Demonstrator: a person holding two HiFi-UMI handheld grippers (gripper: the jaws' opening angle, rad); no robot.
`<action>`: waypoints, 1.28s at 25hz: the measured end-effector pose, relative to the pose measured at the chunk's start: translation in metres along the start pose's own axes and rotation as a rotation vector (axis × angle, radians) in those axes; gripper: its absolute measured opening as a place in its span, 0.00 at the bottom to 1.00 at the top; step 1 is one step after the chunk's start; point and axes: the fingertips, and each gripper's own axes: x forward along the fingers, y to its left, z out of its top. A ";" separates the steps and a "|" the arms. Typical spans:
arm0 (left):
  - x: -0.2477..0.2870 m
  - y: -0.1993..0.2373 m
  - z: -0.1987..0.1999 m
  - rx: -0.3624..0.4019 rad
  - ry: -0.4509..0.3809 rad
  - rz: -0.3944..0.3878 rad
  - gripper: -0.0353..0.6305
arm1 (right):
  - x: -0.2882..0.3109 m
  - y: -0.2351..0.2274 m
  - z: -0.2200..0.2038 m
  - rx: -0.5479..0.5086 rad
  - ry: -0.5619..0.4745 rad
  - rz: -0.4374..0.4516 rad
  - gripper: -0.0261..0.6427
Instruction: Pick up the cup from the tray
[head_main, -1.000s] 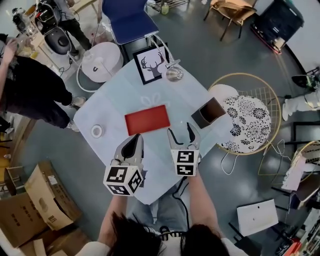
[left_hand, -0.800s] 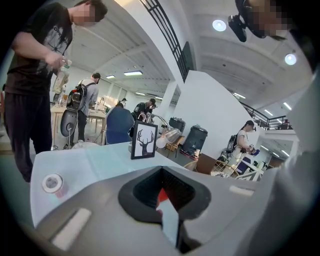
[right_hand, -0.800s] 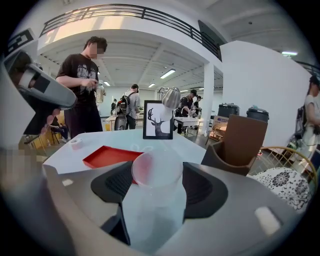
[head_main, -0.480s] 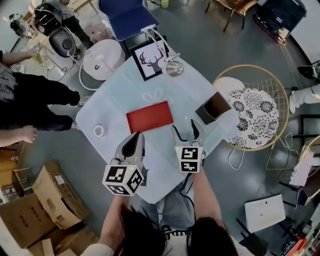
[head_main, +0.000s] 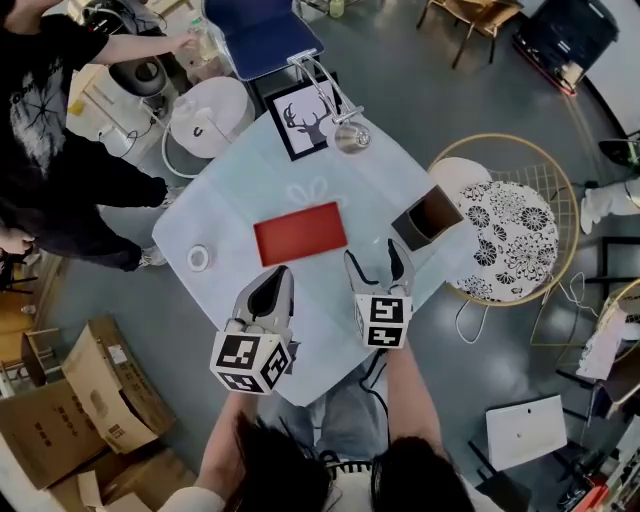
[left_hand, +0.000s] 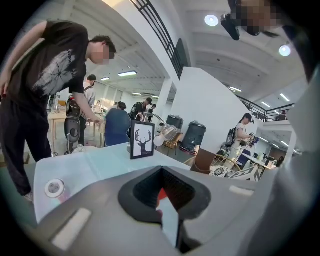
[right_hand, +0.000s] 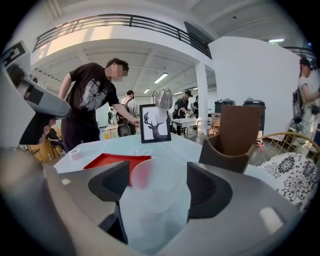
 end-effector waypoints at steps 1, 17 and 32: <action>-0.001 0.000 0.000 -0.003 -0.003 0.002 0.05 | -0.002 -0.001 0.005 -0.005 -0.012 -0.002 0.62; -0.045 -0.017 0.034 -0.004 -0.089 -0.005 0.05 | -0.072 0.013 0.073 -0.002 -0.135 -0.022 0.51; -0.104 -0.037 0.057 -0.010 -0.174 -0.046 0.05 | -0.141 0.031 0.113 -0.016 -0.199 -0.106 0.08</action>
